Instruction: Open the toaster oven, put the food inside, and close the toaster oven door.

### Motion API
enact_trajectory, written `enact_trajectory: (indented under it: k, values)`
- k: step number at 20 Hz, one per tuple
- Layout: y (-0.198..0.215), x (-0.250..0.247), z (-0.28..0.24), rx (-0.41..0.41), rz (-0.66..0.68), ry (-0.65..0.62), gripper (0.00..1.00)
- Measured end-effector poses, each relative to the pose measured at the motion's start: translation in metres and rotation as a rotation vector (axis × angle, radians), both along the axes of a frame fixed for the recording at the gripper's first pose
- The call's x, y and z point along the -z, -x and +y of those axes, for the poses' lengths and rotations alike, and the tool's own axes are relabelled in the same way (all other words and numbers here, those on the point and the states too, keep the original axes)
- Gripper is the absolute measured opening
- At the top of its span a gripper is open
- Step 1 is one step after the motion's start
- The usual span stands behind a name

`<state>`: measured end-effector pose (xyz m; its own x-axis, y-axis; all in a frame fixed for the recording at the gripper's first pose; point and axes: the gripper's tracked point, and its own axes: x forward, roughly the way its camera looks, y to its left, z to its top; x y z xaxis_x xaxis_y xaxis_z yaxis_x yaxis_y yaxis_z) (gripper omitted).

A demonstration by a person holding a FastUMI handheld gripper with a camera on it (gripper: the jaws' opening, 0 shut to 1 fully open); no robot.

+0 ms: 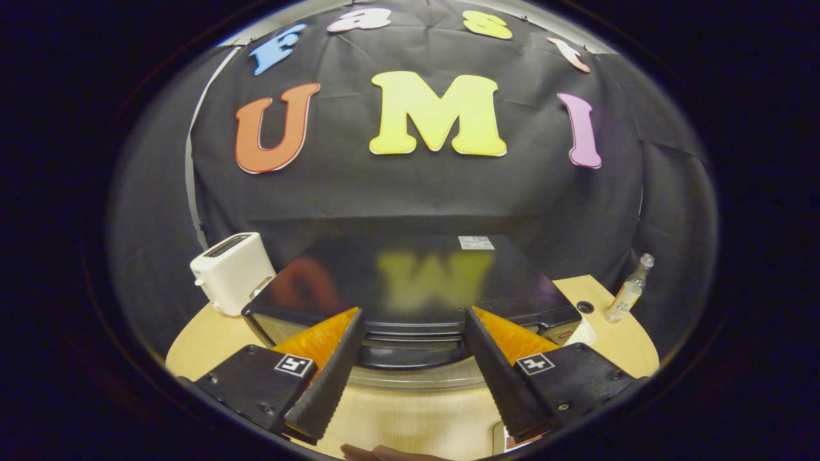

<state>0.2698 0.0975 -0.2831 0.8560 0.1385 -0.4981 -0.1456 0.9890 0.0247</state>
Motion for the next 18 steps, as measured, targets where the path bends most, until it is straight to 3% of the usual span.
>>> enact_trajectory:
  k: [11,18]
  values:
    - [0.086,0.014,-0.014,-0.016,0.057,0.012,1.0]
    - [0.156,0.079,-0.024,-0.034,0.348,0.044,1.0]
